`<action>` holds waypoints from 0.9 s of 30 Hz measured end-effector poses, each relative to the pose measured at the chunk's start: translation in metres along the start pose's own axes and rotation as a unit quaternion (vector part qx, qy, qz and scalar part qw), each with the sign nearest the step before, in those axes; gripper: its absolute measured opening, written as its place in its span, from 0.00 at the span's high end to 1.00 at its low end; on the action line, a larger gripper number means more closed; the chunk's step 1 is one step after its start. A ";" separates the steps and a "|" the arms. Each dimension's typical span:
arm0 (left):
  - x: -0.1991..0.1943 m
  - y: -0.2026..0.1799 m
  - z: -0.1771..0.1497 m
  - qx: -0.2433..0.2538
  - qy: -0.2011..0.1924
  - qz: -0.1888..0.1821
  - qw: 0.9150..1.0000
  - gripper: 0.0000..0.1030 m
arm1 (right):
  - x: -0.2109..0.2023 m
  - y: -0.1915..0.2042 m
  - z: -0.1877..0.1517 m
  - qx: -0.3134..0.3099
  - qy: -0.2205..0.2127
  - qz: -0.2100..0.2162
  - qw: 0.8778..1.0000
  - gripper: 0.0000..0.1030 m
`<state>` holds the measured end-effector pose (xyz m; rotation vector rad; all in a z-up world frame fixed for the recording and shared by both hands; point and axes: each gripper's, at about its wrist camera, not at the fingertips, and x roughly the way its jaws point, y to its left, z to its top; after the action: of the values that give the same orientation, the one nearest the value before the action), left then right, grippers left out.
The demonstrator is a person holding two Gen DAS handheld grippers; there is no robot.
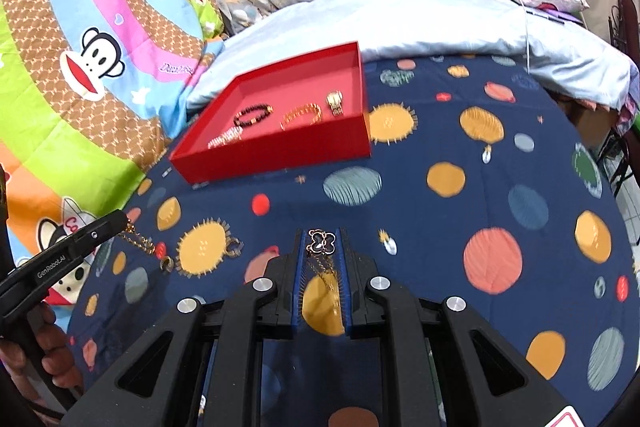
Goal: Organize jewelry
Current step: 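Carry the chain with the right tool while the left tool carries the earring to the tray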
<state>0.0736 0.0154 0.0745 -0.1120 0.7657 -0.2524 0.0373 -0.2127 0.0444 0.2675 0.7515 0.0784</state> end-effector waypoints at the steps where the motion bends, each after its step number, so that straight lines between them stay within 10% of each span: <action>1: -0.001 0.000 0.003 0.002 -0.003 -0.001 1.000 0.95 | -0.001 0.001 0.005 -0.004 -0.005 0.001 1.000 0.87; 27: 0.090 -0.035 0.171 0.032 -0.053 -0.049 0.997 0.95 | 0.095 0.019 0.170 -0.037 -0.034 0.043 0.998 0.87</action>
<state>0.2489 -0.0409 0.1436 -0.1017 0.6463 -0.3610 0.2235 -0.2150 0.1047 0.2317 0.6685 0.1782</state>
